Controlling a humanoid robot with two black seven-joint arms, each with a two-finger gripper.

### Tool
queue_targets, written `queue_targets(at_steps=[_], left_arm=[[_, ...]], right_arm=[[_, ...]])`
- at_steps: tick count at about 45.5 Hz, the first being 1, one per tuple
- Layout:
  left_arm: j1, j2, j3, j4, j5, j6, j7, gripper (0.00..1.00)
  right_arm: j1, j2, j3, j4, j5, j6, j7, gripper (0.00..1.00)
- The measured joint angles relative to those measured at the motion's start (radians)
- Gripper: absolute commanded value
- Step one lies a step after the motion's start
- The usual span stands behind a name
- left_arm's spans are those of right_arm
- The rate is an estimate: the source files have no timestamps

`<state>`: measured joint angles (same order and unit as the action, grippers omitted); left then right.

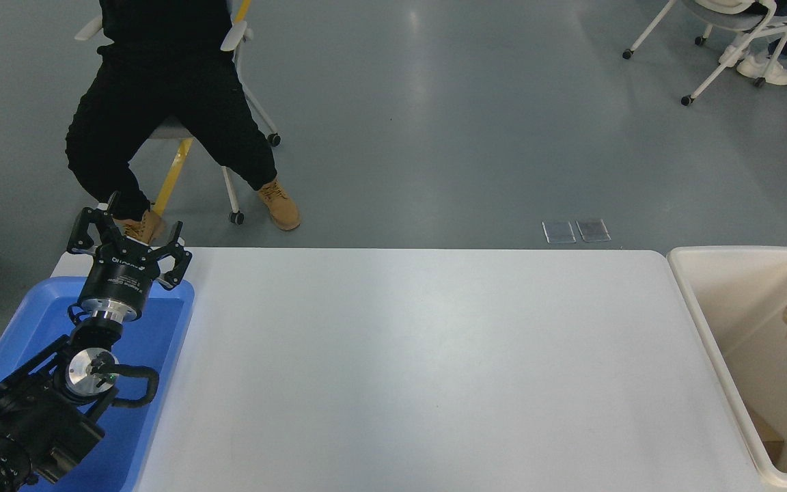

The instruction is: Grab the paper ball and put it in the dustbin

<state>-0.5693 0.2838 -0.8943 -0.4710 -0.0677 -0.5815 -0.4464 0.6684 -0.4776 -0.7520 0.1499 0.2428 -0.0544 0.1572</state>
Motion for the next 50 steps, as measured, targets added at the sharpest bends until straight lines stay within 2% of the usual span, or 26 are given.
queue_targets(at_steps=[2,5,6,27,40,50], left_arm=[[0.0,0.0,0.0,0.0,0.0,0.0,0.0,0.99],[0.0,0.0,0.0,0.0,0.0,0.0,0.0,0.99],[0.0,0.0,0.0,0.0,0.0,0.0,0.0,0.99],[-0.001,0.0,0.0,0.0,-0.001,-0.002,0.0,0.99],[-0.001,0.0,0.0,0.0,-0.001,-0.003,0.0,0.99],[-0.001,0.0,0.0,0.0,-0.001,-0.003,0.0,0.99]], right_arm=[[-0.01,0.005,0.012,-0.002,0.001,-0.005,-0.001,0.8],[-0.022,0.011,0.033,-0.006,0.002,-0.012,-0.002,0.99],[-0.026,0.013,0.04,-0.008,0.003,-0.015,-0.002,1.0],[0.027,0.024,0.059,0.001,-0.011,-0.021,-0.001,1.0],[0.368,-0.012,-0.099,0.197,-0.077,0.009,0.0,1.0],[0.654,0.006,-0.206,0.35,-0.134,0.121,-0.003,1.0]])
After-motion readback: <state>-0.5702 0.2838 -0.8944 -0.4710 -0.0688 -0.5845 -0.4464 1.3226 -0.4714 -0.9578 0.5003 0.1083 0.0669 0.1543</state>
